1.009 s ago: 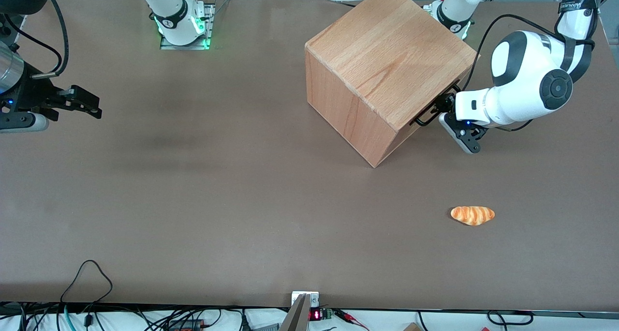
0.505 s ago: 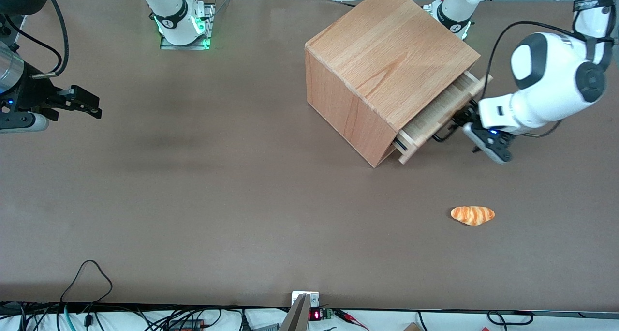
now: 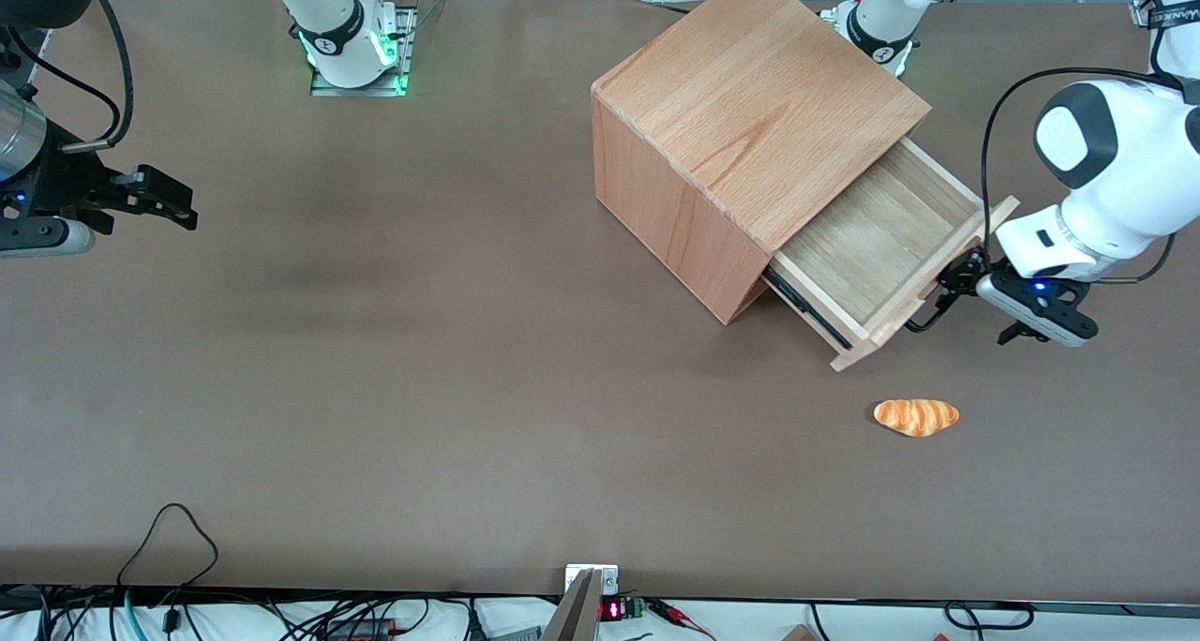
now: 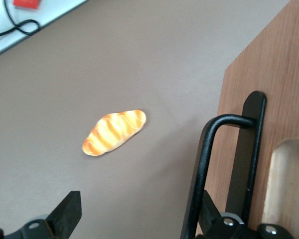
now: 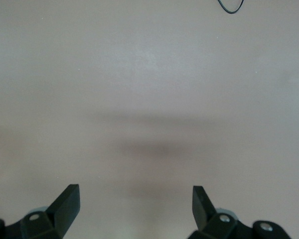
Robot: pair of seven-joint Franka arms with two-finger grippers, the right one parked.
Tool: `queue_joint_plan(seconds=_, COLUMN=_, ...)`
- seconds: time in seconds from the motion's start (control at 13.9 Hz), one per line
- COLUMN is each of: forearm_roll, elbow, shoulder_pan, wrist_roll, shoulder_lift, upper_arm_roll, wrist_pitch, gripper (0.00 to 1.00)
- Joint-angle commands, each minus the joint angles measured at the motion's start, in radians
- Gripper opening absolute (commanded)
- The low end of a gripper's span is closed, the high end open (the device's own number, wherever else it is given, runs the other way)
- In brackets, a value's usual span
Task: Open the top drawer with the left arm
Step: 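Pull the handle with the left gripper, sliding the drawer out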
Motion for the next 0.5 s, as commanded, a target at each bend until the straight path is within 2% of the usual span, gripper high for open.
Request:
queue_joint_plan(seconds=0.0, forearm_roll=0.048, elbow=0.001, shoulder_pan=-0.01, wrist_roll=-0.012, shoulder_lift=0.086, upper_arm_roll=0.05, wrist_pitch=0.123, gripper=1.0)
queue_joint_plan(seconds=0.29, forearm_roll=0.049, elbow=0.065, shoulder_pan=-0.01, wrist_roll=-0.015, shoulder_lift=0.072, upper_arm_roll=0.052, wrist_pitch=0.089, gripper=1.0)
queue_joint_plan(seconds=0.43, forearm_roll=0.043, elbow=0.111, shoulder_pan=-0.012, wrist_roll=-0.033, shoulder_lift=0.058, upper_arm_roll=0.052, wrist_pitch=-0.012, gripper=1.0)
